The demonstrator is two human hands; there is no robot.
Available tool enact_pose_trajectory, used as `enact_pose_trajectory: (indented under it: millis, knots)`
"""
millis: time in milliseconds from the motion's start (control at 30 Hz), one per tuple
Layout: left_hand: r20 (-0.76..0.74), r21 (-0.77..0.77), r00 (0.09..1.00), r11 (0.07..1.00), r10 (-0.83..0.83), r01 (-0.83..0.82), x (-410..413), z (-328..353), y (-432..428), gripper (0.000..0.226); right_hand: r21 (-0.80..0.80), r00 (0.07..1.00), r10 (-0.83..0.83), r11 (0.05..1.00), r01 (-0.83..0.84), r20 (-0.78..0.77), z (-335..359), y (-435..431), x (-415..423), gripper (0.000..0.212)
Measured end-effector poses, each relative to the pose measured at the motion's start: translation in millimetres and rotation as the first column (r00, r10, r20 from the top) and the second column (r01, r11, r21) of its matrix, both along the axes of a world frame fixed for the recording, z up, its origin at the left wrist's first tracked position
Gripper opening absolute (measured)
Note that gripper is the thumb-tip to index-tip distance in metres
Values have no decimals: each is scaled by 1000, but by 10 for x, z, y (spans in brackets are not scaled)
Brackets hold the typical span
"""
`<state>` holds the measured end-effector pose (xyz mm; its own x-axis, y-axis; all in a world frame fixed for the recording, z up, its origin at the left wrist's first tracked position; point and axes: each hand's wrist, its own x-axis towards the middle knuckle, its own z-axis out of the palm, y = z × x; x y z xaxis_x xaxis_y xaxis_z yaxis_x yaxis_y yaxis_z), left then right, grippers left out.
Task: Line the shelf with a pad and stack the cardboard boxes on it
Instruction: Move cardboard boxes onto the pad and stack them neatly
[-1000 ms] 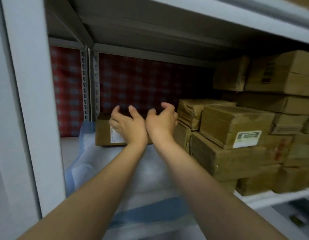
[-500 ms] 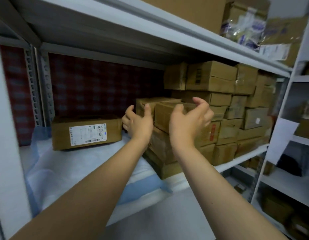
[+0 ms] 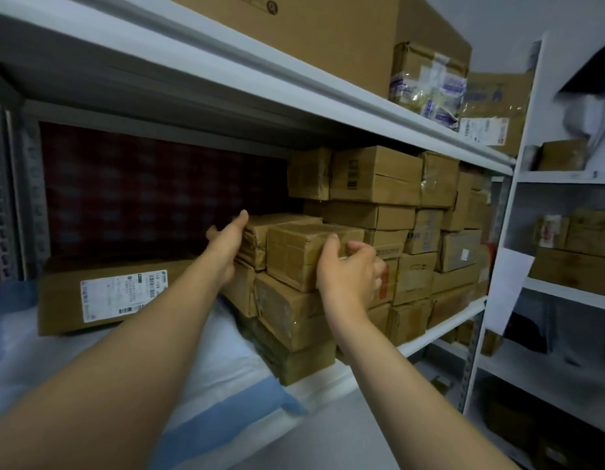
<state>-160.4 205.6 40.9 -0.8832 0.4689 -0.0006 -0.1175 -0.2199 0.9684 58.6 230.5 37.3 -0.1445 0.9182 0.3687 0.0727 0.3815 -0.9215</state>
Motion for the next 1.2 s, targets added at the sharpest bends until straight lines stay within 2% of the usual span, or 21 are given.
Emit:
enact_pose_trajectory:
  millis: [67, 100, 200, 233, 367, 467, 567, 733, 867, 1000, 1100, 1133, 1200]
  knots:
    - [-12, -42, 997, 996, -74, 74, -299, -65, 179, 143, 20, 999, -10, 1000, 10, 30, -15, 26, -6, 44]
    - [-21, -65, 993, 991, -119, 118, -328, -63, 217, 141, 26, 999, -21, 999, 20, 41, -11, 40, -15, 43]
    - [-84, -44, 987, 990, -140, 137, -105, 43, 146, 110, 27, 998, -43, 999, 42, 47, 29, 57, -44, 40]
    - [-111, -7, 988, 994, -109, 109, -39, 73, 123, 102, 25, 998, -43, 999, 42, 35, 36, 55, -57, 40]
    - [-161, 220, 985, 975, 57, -21, 167, 123, 32, 93, 79, 996, -30, 996, 37, -84, 55, -36, -66, 36]
    - [-134, 402, 986, 915, 101, -39, 329, 161, -116, 79, 177, 978, 41, 984, -5, -203, 73, -134, -78, 27]
    - [-129, 519, 971, 848, 202, -108, 449, 164, -317, 64, 224, 953, 148, 971, -89, -264, 97, -238, -109, 25]
    - [-49, 618, 950, 756, 309, -214, 502, 77, -735, 48, 238, 911, 289, 945, -223, -293, 112, -465, -276, 30]
    - [6, 613, 885, 697, 466, -372, 428, -10, -1058, 45, 235, 909, 357, 922, -307, -215, 102, -701, -461, 33]
    - [0, 599, 760, 608, 650, -521, 346, -115, -1365, 46, 143, 834, 502, 865, -481, -228, 89, -916, -726, 38]
    - [156, 612, 708, 495, 689, -617, 269, -146, -1543, 55, -61, 772, 534, 808, -586, -345, 65, -990, -970, 32]
    - [260, 610, 692, 441, 674, -658, 248, -148, -1585, 56, -166, 727, 531, 747, -644, -435, 70, -998, -1046, 30]
    - [459, 572, 642, 349, 614, -742, 199, -154, -1651, 52, -315, 620, 499, 565, -762, -606, 51, -1006, -1217, 35]
